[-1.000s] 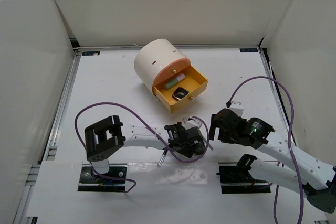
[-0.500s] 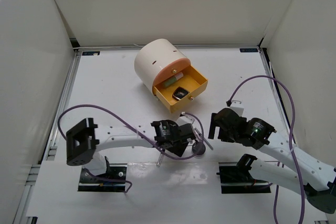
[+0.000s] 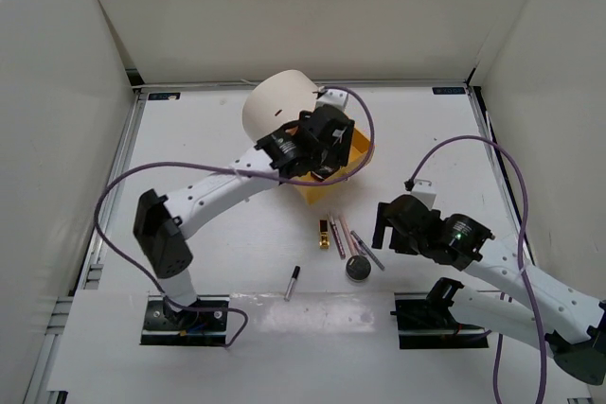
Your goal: Organize the makeup
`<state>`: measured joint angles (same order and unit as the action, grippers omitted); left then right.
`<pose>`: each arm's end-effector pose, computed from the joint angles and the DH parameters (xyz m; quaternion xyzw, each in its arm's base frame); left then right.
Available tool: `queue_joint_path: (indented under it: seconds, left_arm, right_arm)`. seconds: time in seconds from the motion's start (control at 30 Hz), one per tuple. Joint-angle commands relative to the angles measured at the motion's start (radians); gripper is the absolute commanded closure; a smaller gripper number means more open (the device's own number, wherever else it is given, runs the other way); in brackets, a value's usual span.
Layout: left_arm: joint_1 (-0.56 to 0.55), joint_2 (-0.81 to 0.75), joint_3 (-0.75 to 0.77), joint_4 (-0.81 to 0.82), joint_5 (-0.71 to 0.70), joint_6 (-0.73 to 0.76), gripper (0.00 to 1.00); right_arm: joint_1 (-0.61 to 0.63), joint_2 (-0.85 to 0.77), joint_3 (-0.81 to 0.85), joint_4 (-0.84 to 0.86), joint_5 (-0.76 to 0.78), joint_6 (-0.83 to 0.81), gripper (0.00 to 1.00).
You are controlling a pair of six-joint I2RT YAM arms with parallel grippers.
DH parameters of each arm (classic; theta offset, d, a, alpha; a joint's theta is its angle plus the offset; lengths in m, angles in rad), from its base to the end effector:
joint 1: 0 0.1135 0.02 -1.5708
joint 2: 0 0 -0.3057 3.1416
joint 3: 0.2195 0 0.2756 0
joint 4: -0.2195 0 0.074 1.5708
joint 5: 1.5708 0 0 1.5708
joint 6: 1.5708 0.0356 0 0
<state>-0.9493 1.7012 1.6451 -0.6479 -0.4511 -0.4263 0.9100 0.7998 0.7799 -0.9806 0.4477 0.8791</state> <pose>0.2528 -0.3263 0.3928 0.1380 0.8788 -0.1030 0.4451 0.0946 0.0966 0.2981 0.0480 0.9365 0.0806 0.3378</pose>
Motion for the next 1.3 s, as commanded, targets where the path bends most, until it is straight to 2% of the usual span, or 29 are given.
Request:
queue_joint_path:
  seconds: [0.0, 0.1, 0.13, 0.23, 0.33, 0.37, 0.47, 0.53, 0.6, 0.77, 0.97, 1.03, 1.1, 1.27]
  left_arm:
    - [0.026, 0.093, 0.137, -0.002, -0.005, 0.070, 0.47]
    - [0.032, 0.140, 0.159, -0.024, -0.015, 0.063, 0.46]
    - [0.032, 0.146, 0.160, -0.033, -0.020, 0.054, 0.42]
    - [0.047, 0.146, 0.131, -0.045, -0.024, 0.034, 0.39]
    - [0.050, 0.150, 0.116, -0.027, 0.000, 0.038, 0.29]
    - [0.046, 0.146, 0.117, -0.027, 0.011, 0.043, 0.18]
    - [0.035, 0.143, 0.110, -0.024, -0.001, 0.031, 0.16]
    - [0.027, 0.127, 0.098, -0.015, -0.001, 0.029, 0.06]
    - [0.026, 0.112, 0.087, -0.003, 0.003, 0.029, 0.02]
    - [0.024, 0.071, 0.082, -0.027, 0.003, 0.018, 0.02]
    - [-0.008, -0.093, -0.007, -0.088, -0.049, -0.025, 0.02]
    - [-0.016, -0.182, -0.073, -0.131, -0.060, -0.066, 0.02]
    - [-0.017, -0.247, -0.158, -0.159, -0.061, -0.119, 0.02]
    - [-0.019, -0.452, -0.353, -0.229, -0.072, -0.227, 0.02]
  right_arm:
    - [0.004, -0.002, -0.016, 0.042, 0.017, 0.001, 0.01]
    - [0.004, 0.004, -0.016, 0.042, 0.013, 0.004, 0.01]
    - [0.004, 0.001, -0.019, 0.042, 0.009, 0.004, 0.01]
    - [0.001, 0.001, -0.034, 0.048, -0.003, 0.004, 0.01]
    - [0.004, 0.003, -0.053, 0.078, -0.036, -0.014, 0.01]
    - [0.004, 0.010, -0.059, 0.088, -0.049, -0.026, 0.01]
    - [0.019, 0.053, -0.053, 0.103, -0.061, -0.051, 0.01]
    - [0.056, 0.093, -0.047, 0.103, -0.046, -0.063, 0.01]
    - [0.099, 0.124, -0.031, 0.112, -0.037, -0.069, 0.01]
    - [0.243, 0.216, -0.008, 0.149, 0.003, -0.063, 0.01]
    - [0.348, 0.329, -0.004, 0.232, 0.012, -0.042, 0.01]
    - [0.351, 0.348, -0.025, 0.244, 0.013, -0.020, 0.02]
    - [0.354, 0.354, -0.062, 0.290, -0.015, -0.014, 0.07]
    - [0.351, 0.360, -0.120, 0.361, -0.047, 0.023, 0.07]
